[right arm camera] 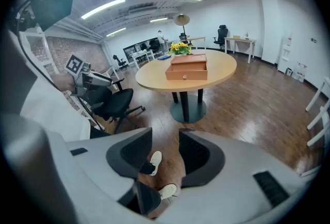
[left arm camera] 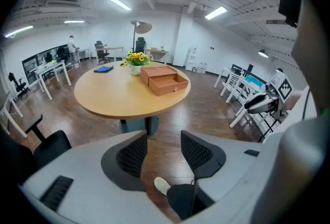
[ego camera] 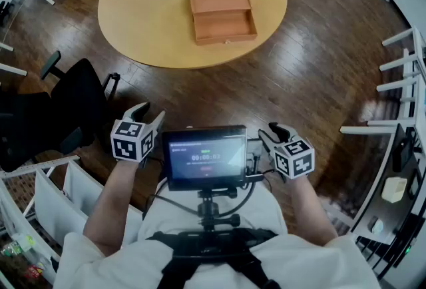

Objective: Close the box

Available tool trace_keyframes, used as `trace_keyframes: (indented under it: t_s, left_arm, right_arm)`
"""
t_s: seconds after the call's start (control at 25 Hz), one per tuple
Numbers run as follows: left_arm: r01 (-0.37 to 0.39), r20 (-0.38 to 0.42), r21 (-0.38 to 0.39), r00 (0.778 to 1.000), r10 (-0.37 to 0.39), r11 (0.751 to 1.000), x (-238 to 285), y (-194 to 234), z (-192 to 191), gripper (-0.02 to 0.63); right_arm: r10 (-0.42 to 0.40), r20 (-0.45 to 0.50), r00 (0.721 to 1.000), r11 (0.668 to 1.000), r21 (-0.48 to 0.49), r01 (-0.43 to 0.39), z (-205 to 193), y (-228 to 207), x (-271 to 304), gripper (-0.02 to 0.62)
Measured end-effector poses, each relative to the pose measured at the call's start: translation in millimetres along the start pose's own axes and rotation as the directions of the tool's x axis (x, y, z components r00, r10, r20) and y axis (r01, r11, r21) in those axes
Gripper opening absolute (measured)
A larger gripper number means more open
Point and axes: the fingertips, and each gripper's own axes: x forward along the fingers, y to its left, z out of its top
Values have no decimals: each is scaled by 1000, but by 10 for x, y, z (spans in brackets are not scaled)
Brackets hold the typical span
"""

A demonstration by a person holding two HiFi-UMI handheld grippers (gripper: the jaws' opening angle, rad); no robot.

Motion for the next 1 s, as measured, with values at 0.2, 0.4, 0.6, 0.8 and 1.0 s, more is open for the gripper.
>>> trace_keyframes:
  t_s: [0.2, 0.4, 0.6, 0.8, 1.0]
  left_arm:
    - [47, 7, 69, 999, -48, 997, 84, 343, 327, 212]
    - [129, 11, 139, 991, -131, 982, 199, 550, 610, 212]
    - [208, 7, 221, 977, -214, 953, 292, 656, 831, 212]
    - [265, -14, 298, 962, -274, 917, 424, 576, 1021, 212]
    - [303, -52, 378, 950, -307, 875, 612, 583, 1241, 212]
  right_arm:
    - [-32, 11, 999, 999, 28, 32, 258, 73, 242, 170]
    - [-79, 23, 997, 995, 61, 78, 505, 182, 373, 170]
    - [-101, 29, 995, 994, 50, 99, 714, 359, 518, 170]
    - [-102, 13, 995, 994, 26, 102, 768, 396, 582, 170]
    - [-108, 28, 994, 994, 22, 108, 906, 422, 757, 170]
